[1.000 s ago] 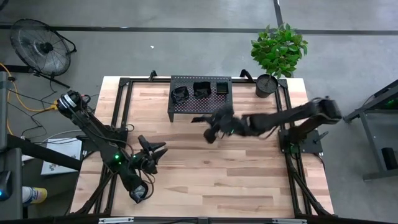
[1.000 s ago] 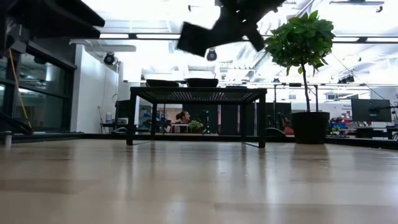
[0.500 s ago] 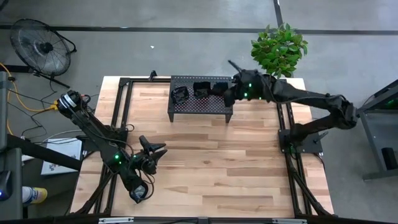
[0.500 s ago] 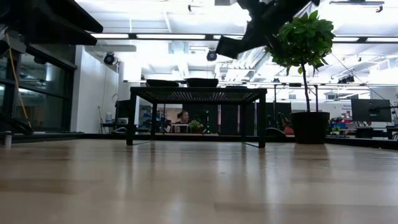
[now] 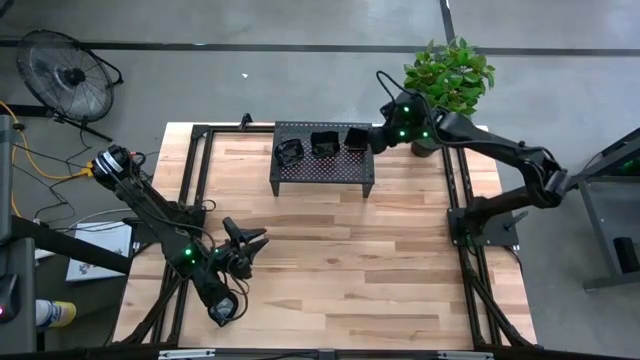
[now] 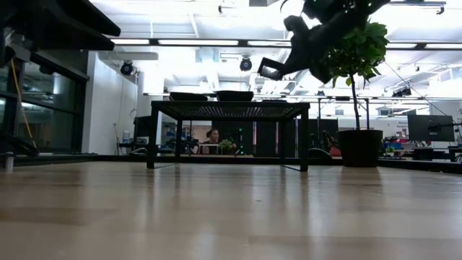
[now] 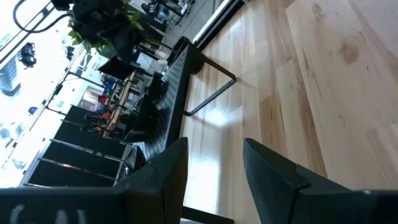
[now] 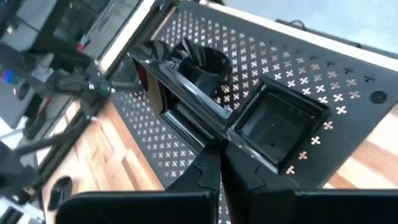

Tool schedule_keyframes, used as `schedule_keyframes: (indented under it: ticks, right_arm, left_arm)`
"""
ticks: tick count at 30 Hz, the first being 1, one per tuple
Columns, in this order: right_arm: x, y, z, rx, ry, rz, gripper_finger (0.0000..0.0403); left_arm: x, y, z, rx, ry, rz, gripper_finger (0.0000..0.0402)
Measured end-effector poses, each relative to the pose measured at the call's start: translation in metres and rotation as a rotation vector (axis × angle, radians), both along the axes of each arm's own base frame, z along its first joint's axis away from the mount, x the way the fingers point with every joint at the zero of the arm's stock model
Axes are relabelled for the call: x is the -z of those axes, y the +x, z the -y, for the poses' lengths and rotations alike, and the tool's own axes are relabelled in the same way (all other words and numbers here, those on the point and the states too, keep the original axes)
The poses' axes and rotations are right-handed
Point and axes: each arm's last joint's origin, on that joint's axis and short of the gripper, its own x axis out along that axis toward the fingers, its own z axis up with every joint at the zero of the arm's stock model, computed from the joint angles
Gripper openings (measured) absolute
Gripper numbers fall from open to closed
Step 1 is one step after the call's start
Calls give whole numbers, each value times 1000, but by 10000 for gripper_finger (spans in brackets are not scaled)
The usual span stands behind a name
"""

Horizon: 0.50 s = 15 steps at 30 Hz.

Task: Pick & Place Mini shaped plates
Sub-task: Stack the square plate on top of the square plate on the shelf

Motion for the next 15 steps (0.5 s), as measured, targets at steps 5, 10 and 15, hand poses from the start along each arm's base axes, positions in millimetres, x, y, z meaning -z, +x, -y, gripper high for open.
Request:
schedule_keyframes:
  ticks: [5, 10, 15]
  right_arm:
    - [12, 2, 13, -7, 57, -17, 0]
    - [1, 9, 19, -43, 82, -11, 0]
    - [-26, 19, 16, -56, 54, -26, 0]
  left_arm:
    - [0, 0, 0, 4, -8, -2, 149]
    - [0, 0, 0, 4, -8, -2, 149]
    - [0, 0, 0, 3, -13, 0, 149]
